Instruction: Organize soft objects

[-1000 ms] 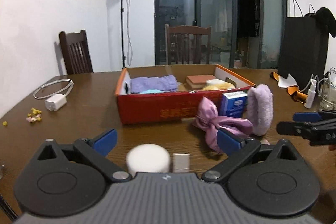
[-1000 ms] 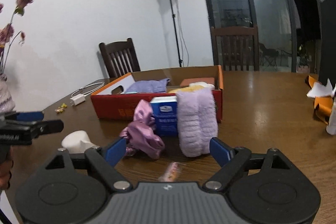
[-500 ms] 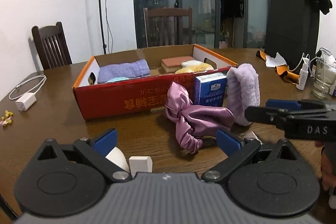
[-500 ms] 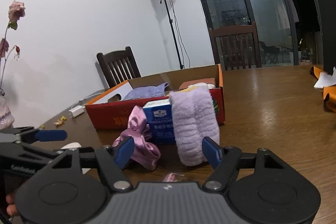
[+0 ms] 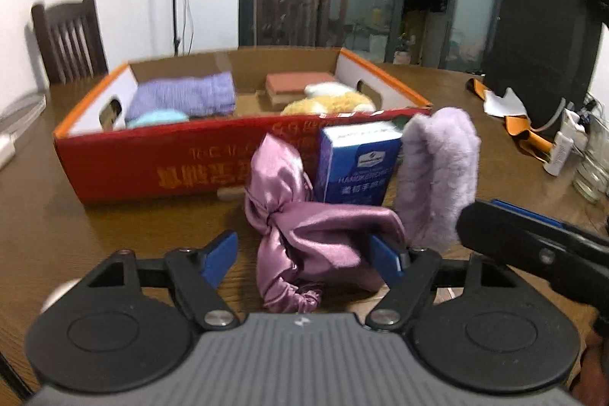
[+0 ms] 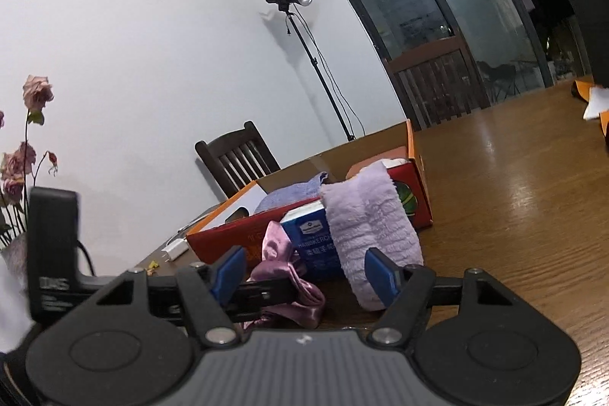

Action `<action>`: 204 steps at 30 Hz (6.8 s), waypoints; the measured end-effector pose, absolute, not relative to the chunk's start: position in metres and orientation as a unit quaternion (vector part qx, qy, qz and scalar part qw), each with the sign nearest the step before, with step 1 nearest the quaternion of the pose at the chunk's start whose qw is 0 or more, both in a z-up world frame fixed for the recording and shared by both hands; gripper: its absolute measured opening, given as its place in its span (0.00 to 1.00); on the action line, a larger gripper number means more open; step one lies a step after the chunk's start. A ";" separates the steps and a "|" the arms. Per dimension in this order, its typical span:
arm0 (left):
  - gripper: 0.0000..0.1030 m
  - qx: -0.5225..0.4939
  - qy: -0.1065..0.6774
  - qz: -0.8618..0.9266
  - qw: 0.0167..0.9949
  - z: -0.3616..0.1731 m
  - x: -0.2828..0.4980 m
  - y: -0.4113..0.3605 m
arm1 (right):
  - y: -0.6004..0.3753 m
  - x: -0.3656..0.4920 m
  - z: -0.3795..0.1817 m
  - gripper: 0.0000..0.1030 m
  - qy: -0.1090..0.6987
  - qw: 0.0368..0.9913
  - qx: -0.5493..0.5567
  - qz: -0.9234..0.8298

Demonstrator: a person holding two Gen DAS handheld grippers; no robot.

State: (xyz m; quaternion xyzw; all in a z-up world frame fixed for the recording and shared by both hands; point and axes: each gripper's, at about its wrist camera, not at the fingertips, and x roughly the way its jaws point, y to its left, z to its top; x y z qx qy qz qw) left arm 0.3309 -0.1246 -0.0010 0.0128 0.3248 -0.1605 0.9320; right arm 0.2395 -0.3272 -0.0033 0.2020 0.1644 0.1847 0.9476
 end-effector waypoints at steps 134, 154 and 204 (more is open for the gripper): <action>1.00 -0.055 0.154 -0.149 0.975 0.081 0.205 0.061 | -0.241 0.210 0.101 0.89 0.158 0.973 -0.015 0.166; 1.00 -0.080 0.228 -0.141 0.960 0.046 0.215 0.059 | -0.257 0.193 0.044 0.83 0.222 0.961 0.056 0.155; 0.53 -0.162 0.303 -0.189 0.920 0.004 0.218 0.032 | -0.217 0.182 0.036 0.61 0.260 0.924 0.003 0.282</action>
